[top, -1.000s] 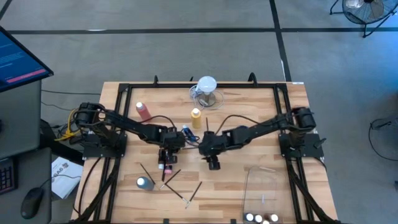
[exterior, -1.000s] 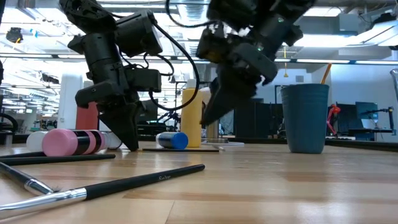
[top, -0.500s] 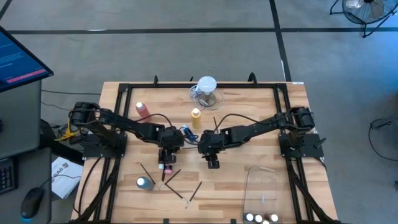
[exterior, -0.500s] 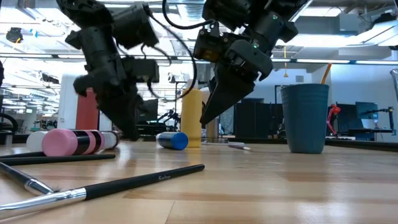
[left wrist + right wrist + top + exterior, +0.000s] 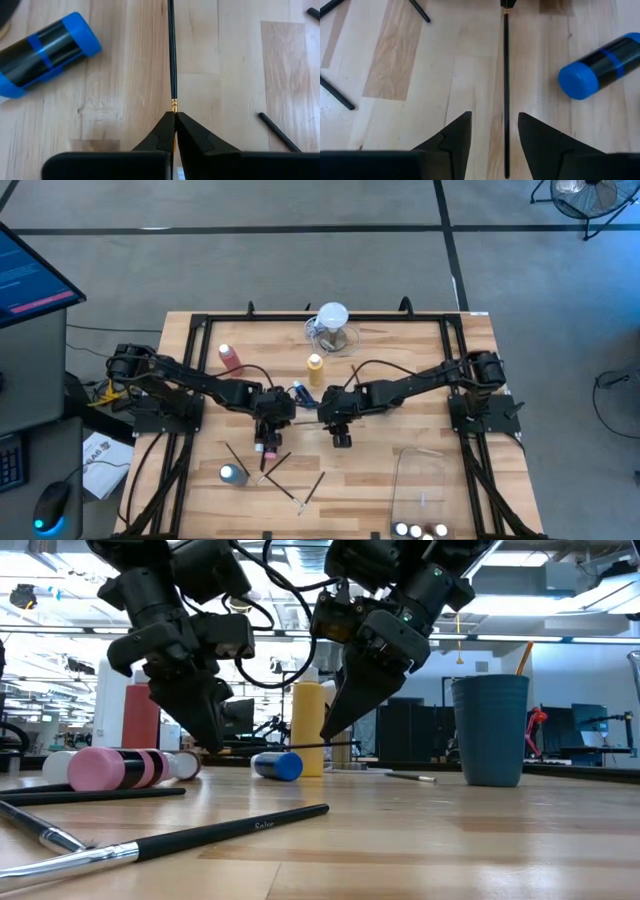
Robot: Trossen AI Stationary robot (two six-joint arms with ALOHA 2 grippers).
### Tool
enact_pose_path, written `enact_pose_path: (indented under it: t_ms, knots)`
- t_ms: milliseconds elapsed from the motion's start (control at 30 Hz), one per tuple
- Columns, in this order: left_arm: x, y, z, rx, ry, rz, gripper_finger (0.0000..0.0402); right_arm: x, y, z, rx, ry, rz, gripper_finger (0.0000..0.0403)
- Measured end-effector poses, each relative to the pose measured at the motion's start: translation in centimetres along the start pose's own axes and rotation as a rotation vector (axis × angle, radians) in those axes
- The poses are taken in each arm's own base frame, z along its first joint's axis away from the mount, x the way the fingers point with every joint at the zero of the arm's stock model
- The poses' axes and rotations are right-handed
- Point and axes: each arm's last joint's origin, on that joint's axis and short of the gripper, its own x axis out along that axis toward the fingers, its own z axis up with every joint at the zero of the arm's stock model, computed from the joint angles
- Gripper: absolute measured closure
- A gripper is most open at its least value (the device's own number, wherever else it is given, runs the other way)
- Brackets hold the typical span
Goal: Pick & Place Paint Supplies
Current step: Put the top black gold paintbrush into the blue cup
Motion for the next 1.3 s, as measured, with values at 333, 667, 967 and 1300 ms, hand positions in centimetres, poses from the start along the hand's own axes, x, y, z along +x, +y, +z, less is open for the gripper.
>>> enact_pose_path:
  t_ms: [333, 667, 967, 1300]
  knots:
    - [-0.04, -0.03, 0.13, 0.0, -0.011, -0.002, 0.0401, 0.49, 0.0, -0.28, 0.001, 0.019, 0.001, 0.0249]
    - [-0.08, -0.04, 0.24, 0.001, -0.02, -0.003, 0.0401, 0.49, -0.1, -0.4, 0.019, 0.031, -0.014, 0.0254]
    - [-0.09, -0.08, 0.26, 0.001, -0.02, -0.016, 0.0401, 0.48, -0.34, -0.45, 0.033, 0.036, -0.019, 0.0377]
    - [-0.12, 0.0, 0.72, -0.004, -0.073, 0.037, 0.0389, 0.36, -0.51, -0.65, 0.09, 0.055, -0.024, 0.0396]
